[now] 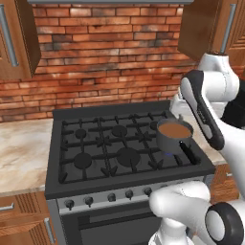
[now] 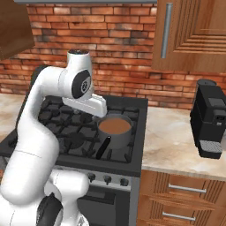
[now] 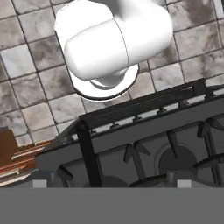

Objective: Pick up the sugar cube(s) and place them in the saucepan with hot chocolate.

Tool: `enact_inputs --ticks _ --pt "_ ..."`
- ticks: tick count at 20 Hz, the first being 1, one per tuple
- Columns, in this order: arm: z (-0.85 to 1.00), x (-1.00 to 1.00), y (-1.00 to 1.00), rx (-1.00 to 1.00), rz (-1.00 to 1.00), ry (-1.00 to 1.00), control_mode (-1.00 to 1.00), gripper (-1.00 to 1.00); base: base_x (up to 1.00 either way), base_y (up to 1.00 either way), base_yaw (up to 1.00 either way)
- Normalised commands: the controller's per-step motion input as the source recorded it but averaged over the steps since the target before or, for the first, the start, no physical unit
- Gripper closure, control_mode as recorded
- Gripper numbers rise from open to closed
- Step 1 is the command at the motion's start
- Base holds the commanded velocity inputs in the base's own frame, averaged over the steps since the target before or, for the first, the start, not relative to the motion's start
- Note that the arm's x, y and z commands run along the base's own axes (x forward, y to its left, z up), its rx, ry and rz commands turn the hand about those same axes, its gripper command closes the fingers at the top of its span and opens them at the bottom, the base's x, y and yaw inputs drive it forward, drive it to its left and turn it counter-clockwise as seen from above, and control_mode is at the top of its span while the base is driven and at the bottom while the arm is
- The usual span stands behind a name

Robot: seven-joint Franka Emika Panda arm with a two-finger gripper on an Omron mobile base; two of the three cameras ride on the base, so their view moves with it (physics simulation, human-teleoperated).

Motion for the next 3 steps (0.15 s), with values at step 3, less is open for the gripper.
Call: enact_inputs --ticks 3 --pt "0.34 -0.67 0.44 0.0 0.0 -0.08 -1.0 -1.0 0.0 0.0 0.0"
